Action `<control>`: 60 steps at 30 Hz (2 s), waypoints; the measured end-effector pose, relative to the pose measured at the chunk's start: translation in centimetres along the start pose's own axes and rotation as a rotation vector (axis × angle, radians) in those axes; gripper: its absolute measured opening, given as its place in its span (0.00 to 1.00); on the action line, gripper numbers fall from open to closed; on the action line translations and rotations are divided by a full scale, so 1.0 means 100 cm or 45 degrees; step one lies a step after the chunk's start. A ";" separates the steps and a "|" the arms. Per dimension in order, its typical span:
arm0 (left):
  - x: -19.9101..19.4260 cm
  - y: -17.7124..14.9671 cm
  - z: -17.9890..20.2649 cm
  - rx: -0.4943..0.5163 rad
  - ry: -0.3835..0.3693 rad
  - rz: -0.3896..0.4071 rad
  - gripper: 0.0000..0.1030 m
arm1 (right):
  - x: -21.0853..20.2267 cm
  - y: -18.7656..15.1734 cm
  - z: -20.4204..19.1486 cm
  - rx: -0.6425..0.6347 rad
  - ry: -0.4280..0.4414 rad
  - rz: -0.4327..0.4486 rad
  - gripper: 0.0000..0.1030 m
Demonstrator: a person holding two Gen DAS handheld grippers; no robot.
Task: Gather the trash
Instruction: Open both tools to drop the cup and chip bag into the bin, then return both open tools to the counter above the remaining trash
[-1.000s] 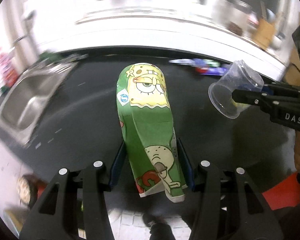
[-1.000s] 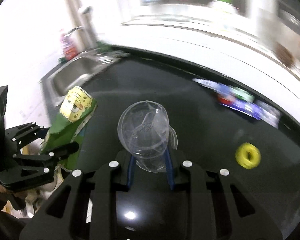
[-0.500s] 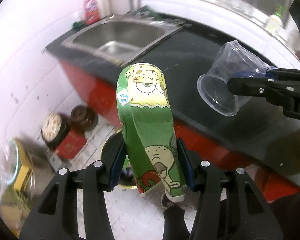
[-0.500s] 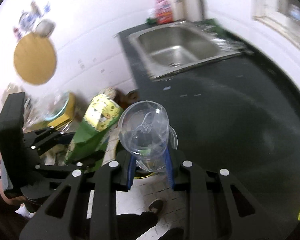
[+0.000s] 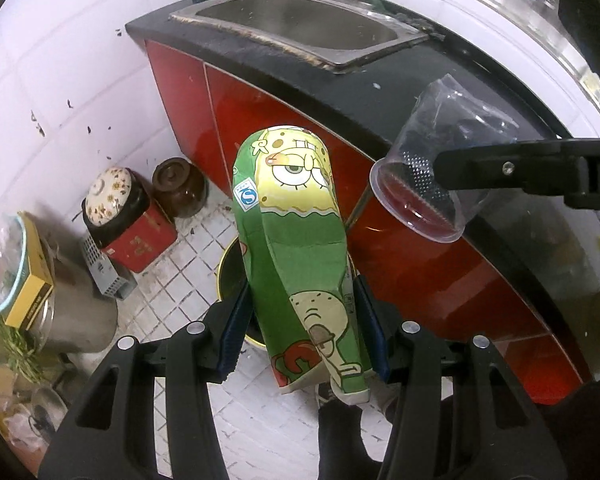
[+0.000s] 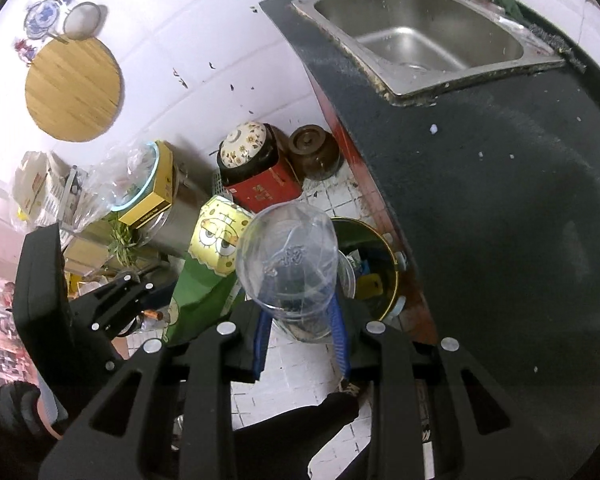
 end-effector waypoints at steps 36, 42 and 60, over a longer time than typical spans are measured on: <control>0.034 0.007 -0.015 -0.011 -0.030 -0.106 0.79 | -0.002 0.009 0.021 0.055 -0.038 -0.011 0.62; 0.016 0.032 0.032 0.125 -0.035 -0.021 0.91 | -0.068 -0.013 0.071 0.167 -0.144 0.162 0.75; -0.039 0.040 0.392 0.912 -0.587 0.092 0.91 | -0.327 -0.262 0.292 0.894 -0.792 0.605 0.80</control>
Point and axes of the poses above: each gripper's, at about its wrist camera, not at the fingertips, and x roughly the way its jaws point, z to its right, y to its top, the point moved 8 cm from there along x, roughly the way its jaws point
